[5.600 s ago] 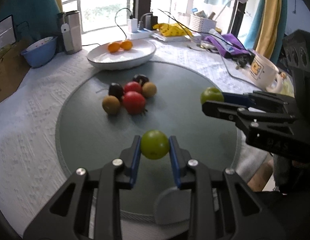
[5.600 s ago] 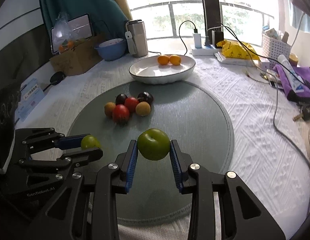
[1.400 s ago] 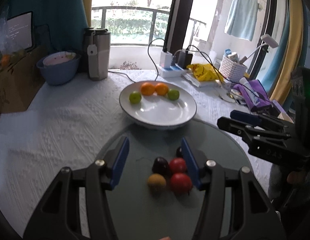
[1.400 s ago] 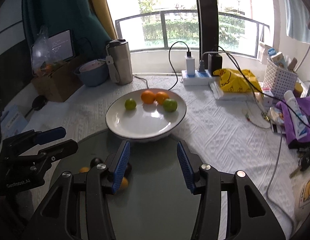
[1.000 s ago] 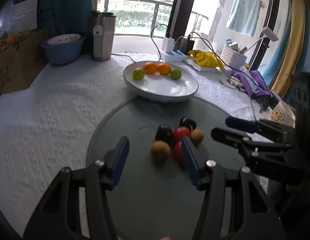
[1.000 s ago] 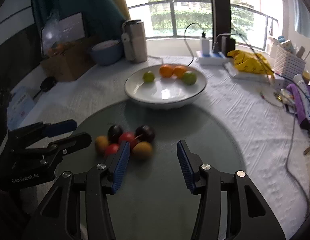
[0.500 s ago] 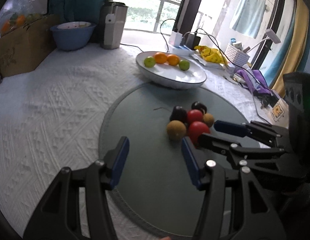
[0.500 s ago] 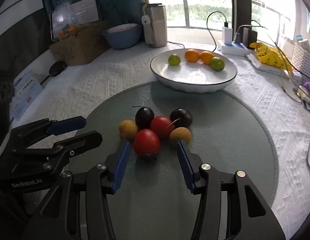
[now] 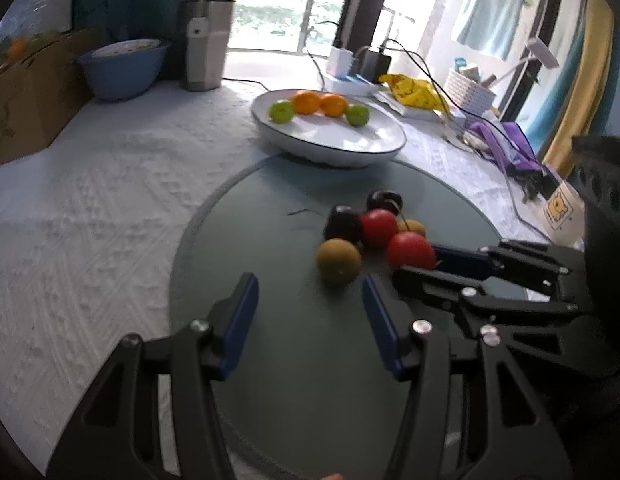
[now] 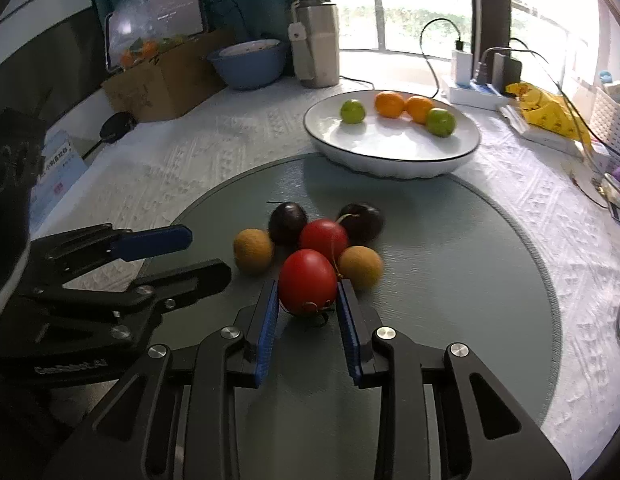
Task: Organize fruits
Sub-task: 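Grasp a red tomato with the right gripper while the left grasps a brown fruit, then carry the red tomato and brown fruit onto the white plate and open both grippers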
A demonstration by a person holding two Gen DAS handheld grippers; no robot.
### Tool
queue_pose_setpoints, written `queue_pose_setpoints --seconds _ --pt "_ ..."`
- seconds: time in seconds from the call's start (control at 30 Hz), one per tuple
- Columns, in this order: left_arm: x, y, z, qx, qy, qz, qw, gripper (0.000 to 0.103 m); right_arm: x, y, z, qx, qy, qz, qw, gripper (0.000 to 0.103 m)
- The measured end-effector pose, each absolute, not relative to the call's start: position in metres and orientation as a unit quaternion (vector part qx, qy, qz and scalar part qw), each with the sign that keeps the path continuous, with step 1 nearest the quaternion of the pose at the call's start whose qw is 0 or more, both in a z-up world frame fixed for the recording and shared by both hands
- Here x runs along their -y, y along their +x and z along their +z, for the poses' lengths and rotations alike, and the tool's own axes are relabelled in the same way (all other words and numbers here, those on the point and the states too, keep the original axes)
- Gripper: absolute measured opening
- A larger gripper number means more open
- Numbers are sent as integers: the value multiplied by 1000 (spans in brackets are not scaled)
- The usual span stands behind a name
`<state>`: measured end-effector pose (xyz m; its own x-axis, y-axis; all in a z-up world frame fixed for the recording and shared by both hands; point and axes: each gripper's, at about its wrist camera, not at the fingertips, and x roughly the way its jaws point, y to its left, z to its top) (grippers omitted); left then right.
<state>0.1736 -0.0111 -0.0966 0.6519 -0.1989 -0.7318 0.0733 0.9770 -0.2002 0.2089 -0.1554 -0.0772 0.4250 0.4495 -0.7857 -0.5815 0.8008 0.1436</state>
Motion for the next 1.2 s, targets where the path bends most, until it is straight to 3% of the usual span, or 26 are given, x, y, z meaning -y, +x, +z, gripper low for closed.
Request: queue_pose_setpoints --seconds 0.37,0.57,1.2 --pt "35 197 -104 -428 -28 -76 900 55 187 211 -68 -431 -54 283 855 31" --pt "38 203 -105 -430 -11 -74 900 28 194 217 -64 -425 -50 277 860 31" --pt "30 208 -68 -389 -21 -81 917 28 196 248 -45 -404 -55 272 872 31"
